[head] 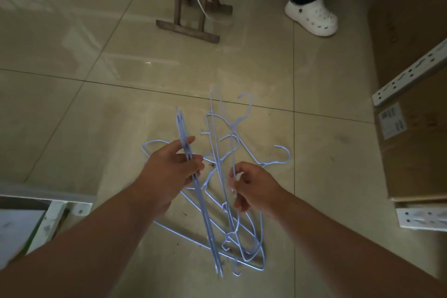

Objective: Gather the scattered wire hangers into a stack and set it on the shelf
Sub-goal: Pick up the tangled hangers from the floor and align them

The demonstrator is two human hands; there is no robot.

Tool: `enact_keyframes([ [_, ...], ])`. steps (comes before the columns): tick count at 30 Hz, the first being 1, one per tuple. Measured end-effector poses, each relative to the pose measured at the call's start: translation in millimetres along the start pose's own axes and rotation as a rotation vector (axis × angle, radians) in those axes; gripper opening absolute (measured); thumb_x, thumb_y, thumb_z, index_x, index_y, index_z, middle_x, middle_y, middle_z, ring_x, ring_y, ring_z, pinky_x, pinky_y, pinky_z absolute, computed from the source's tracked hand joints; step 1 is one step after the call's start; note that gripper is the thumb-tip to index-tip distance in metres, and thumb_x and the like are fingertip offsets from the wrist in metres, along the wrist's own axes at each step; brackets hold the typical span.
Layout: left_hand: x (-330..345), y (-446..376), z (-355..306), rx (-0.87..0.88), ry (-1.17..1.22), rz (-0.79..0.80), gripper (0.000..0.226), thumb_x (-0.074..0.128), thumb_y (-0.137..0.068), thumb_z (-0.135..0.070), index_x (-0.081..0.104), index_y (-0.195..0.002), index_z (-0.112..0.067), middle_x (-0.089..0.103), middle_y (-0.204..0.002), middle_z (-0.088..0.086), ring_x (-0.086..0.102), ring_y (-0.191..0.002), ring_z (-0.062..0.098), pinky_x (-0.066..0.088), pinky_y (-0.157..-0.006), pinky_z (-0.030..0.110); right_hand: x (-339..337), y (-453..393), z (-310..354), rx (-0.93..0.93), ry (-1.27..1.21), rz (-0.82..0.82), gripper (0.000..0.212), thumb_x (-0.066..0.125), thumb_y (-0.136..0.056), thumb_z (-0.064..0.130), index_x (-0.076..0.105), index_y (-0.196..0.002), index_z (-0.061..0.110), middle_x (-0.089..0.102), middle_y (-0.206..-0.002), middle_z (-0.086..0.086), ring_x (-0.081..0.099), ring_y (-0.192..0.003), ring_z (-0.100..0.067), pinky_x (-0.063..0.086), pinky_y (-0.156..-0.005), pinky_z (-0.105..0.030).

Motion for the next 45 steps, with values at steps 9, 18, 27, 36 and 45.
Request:
enact_keyframes([
  [9, -4, 2, -7, 0.020, 0.026, -0.038, 0.078, 0.076, -0.084, 0.007, 0.050, -0.149, -0.028, 0.071, -0.094, 0.016, 0.066, -0.084, 0.023, 0.057, -0.089, 0.042, 44, 18, 14, -0.030, 0.023, 0.184, 0.041, 0.070, -0.096, 0.006, 0.068, -0.133, 0.024, 0.063, -0.061, -0.005, 0.061, -0.038, -0.016, 0.048, -0.039, -0.026],
  [18, -9, -1, -6, 0.009, -0.002, -0.077, 0.036, 0.074, -0.086, 0.004, 0.074, -0.111, -0.022, 0.066, -0.085, 0.016, 0.060, -0.082, 0.028, 0.053, -0.080, 0.044, 52, 21, 9, -0.051, 0.053, 0.203, 0.041, 0.078, -0.090, 0.009, 0.075, -0.128, 0.023, 0.059, -0.064, 0.012, 0.049, -0.044, -0.006, 0.044, -0.045, -0.021],
  [27, -4, -1, -4, 0.001, 0.057, -0.090, 0.039, 0.073, -0.084, 0.009, 0.070, -0.111, -0.018, 0.070, -0.094, 0.024, 0.069, -0.087, 0.033, 0.059, -0.089, 0.048, 55, 25, 13, 0.015, -0.102, 0.272, 0.017, 0.075, -0.090, 0.001, 0.072, -0.106, -0.003, 0.074, -0.079, -0.011, 0.069, -0.066, -0.018, 0.056, -0.065, -0.025],
  [36, -4, 1, -1, -0.067, 0.106, -0.087, 0.029, 0.070, -0.087, 0.008, 0.072, -0.115, -0.002, 0.065, -0.091, 0.020, 0.066, -0.091, 0.033, 0.056, -0.091, 0.046, 14, 5, -24, -0.009, 0.376, -0.143, 0.038, 0.065, -0.097, 0.044, 0.069, -0.084, 0.009, 0.068, -0.078, -0.006, 0.062, -0.077, -0.023, 0.051, -0.076, -0.036],
  [45, -17, 6, -1, -0.033, 0.088, -0.110, 0.021, 0.067, -0.089, 0.010, 0.072, -0.101, -0.006, 0.066, -0.095, 0.025, 0.068, -0.090, 0.035, 0.055, -0.096, 0.050, -36, 8, -84, 0.251, 0.772, -0.392, 0.026, 0.062, -0.082, 0.008, 0.054, -0.107, 0.009, 0.073, -0.094, -0.014, 0.071, -0.097, -0.036, 0.050, -0.076, -0.031],
])
Point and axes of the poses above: each hand's wrist, its own y-axis away from the middle knuckle, its own x-axis out of the palm, z = x × y, the point moved 4 cm from there along -y, towards the middle knuckle
